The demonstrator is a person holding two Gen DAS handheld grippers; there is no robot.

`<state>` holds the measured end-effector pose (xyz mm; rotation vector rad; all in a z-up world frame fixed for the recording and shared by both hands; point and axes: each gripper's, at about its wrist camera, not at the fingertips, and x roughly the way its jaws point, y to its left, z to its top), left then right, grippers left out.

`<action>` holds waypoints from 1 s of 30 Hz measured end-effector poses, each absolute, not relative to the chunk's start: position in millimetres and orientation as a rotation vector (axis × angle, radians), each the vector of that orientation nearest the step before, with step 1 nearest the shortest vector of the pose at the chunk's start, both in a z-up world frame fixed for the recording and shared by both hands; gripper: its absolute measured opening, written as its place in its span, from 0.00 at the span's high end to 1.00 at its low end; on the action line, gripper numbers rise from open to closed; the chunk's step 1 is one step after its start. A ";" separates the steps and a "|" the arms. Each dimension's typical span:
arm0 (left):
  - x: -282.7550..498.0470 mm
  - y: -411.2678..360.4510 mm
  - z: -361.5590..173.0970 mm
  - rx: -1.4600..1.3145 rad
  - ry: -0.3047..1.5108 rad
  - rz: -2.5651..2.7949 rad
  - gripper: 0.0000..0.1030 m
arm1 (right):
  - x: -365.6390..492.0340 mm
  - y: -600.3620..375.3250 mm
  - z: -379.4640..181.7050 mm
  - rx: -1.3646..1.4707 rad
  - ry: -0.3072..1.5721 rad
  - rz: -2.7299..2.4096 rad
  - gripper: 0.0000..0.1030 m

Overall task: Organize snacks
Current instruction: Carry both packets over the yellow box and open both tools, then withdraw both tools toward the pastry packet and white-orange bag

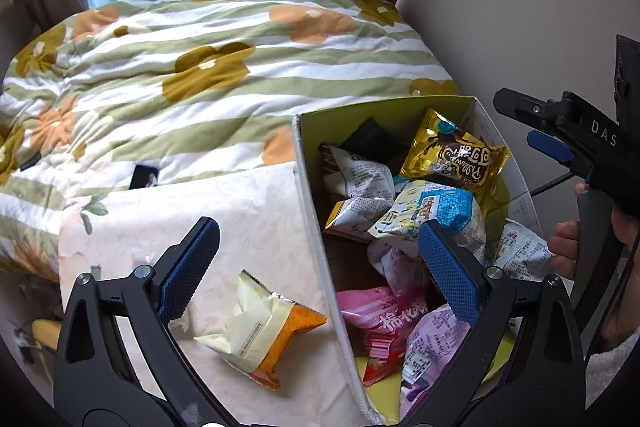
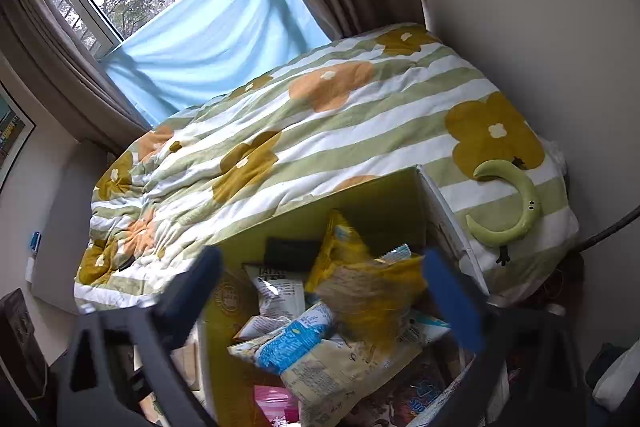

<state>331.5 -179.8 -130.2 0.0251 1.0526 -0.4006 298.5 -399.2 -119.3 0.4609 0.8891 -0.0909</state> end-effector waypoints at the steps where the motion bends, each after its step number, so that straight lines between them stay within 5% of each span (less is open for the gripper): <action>1: 329.6 -178.6 -131.0 0.025 1.054 -0.397 0.04 | 294.1 -397.7 -119.5 0.446 0.885 -0.092 0.00; 30: 194.3 -73.8 -69.9 -0.023 0.944 -0.200 0.04 | 161.7 -329.5 -43.0 0.213 0.774 0.090 0.00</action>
